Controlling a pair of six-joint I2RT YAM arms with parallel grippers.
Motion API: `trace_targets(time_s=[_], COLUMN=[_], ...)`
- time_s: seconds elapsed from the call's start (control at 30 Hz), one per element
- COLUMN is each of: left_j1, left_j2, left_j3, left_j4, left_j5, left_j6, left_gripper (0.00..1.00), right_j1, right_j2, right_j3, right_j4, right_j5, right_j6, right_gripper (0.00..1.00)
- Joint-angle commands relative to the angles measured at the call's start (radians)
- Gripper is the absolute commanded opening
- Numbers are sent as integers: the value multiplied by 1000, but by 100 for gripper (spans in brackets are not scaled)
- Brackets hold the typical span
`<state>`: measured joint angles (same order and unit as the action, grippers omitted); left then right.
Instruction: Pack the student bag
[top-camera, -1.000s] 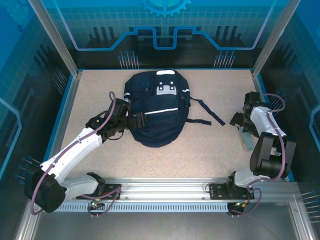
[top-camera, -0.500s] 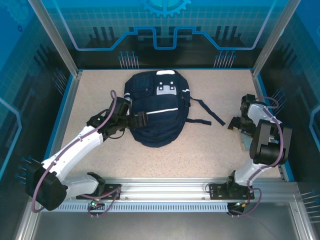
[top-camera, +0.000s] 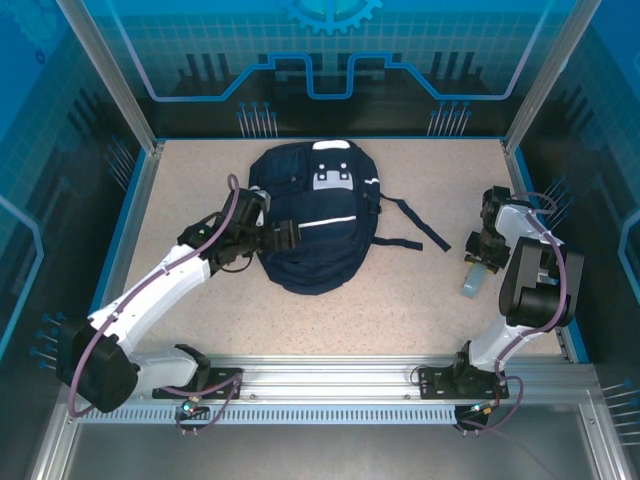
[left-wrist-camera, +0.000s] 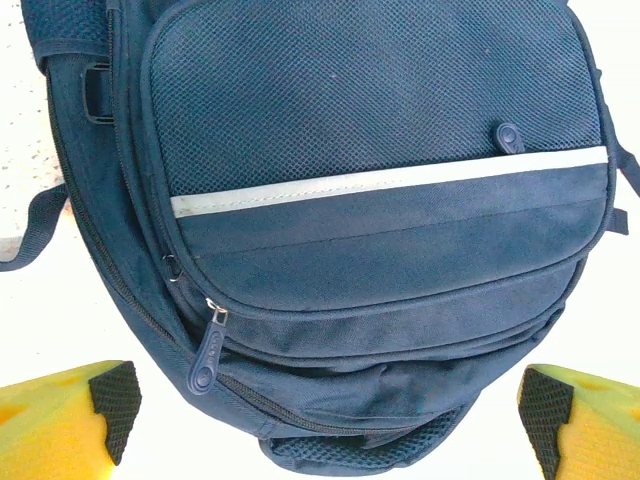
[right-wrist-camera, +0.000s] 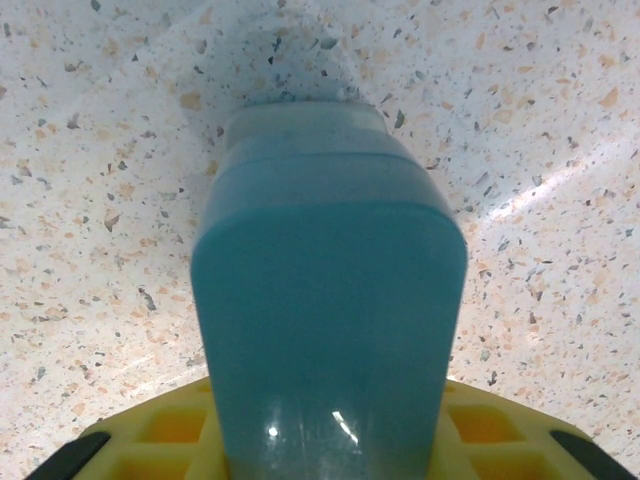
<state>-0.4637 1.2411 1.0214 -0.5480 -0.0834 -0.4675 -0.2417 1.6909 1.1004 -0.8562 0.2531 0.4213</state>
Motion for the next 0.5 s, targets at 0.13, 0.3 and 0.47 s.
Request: trace_targets(time_s=[0.13,0.3,0.47], left_j1=[-41,-130,-215], left_j2=[72,162,269], left_j3=[96,167,252], left_j4=[17,13,-21], left_j5=[75,21,-27], left_j6=[143,289,463], left_gripper=[99,99,98], right_j1=[48,83,97], right_j2=[-176,-304,-381], right_j3=[-5,-11,-41], right_j4=[18,29,38], right_j5=[-198,-399,-543], right_j6=[-16,-16,0], right_gripper=[27,27,27])
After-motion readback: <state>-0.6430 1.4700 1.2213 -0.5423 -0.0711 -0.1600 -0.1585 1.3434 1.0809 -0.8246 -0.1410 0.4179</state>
